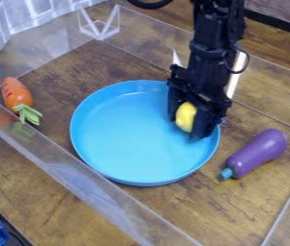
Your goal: Remove the lemon from the blue tray and put it on the table
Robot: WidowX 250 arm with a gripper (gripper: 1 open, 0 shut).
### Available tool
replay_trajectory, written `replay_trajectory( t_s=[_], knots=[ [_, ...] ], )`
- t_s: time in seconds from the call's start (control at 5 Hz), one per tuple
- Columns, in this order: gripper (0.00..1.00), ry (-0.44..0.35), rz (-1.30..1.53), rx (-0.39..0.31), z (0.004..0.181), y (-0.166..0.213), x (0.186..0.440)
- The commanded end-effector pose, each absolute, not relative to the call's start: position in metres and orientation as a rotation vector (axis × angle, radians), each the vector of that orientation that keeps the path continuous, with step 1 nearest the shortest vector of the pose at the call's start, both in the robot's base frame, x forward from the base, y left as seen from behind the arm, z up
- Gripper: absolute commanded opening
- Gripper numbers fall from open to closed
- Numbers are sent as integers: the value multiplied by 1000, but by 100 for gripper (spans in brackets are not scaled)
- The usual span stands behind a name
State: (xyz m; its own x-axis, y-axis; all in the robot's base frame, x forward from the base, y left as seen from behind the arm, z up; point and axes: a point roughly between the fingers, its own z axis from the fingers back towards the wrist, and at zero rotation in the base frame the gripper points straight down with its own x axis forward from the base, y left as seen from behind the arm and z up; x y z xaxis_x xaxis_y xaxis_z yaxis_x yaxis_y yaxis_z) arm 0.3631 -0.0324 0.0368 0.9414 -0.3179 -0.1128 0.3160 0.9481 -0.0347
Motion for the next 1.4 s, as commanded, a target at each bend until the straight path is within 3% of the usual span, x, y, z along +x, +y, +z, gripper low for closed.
replay_trajectory(
  t_s=[0.0, 1.2],
  knots=[
    [0, 43, -330, -15, 65, -36, 374],
    [0, 17, -353, -48, 91, -51, 374]
  ],
)
